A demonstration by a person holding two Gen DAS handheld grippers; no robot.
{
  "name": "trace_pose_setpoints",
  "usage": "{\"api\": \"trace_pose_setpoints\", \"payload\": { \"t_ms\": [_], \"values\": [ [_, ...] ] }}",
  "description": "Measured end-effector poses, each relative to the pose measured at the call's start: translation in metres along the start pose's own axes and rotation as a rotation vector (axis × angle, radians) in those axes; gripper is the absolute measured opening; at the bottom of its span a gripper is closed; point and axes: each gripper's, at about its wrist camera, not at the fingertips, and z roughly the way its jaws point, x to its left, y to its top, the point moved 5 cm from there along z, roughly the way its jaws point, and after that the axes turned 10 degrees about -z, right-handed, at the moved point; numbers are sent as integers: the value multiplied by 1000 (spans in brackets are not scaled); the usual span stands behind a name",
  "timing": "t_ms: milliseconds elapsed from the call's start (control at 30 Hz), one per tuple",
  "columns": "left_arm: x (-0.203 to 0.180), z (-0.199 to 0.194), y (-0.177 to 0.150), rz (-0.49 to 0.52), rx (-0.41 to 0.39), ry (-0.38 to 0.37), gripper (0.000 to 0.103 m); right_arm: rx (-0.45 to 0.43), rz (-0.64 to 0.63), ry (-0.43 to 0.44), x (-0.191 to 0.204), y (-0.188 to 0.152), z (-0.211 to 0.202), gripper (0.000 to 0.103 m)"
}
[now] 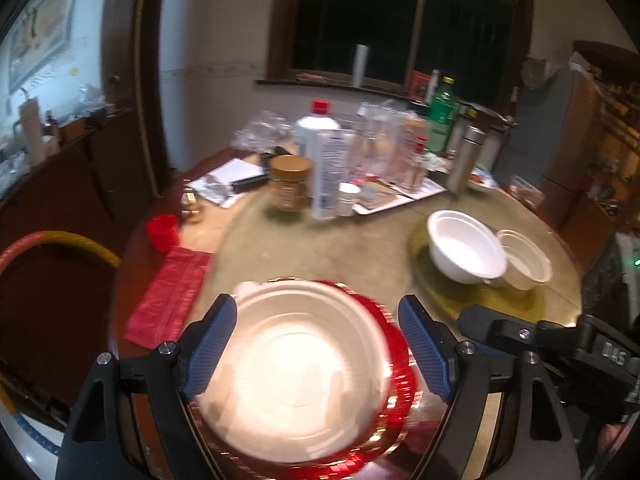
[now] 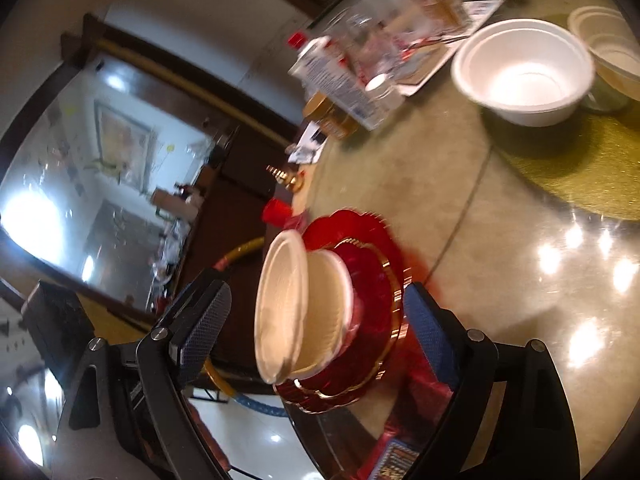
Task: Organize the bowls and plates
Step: 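Move both grippers to the white foam bowl on the gold mat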
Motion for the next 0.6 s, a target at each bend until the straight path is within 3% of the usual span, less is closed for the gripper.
{"api": "trace_pose_setpoints", "payload": {
  "t_ms": [167,400,600],
  "values": [
    [-30,13,6,11,21,-55,83,-53,86,-26,-34,16,-24,89],
    [-71,58,5,-26,125,-92,83,-102,257,-39,-94,33,-49,89],
    [-102,96,-1,-48,206,-69,83,-145,371,-24,-133,46,-66,89]
  ]
}}
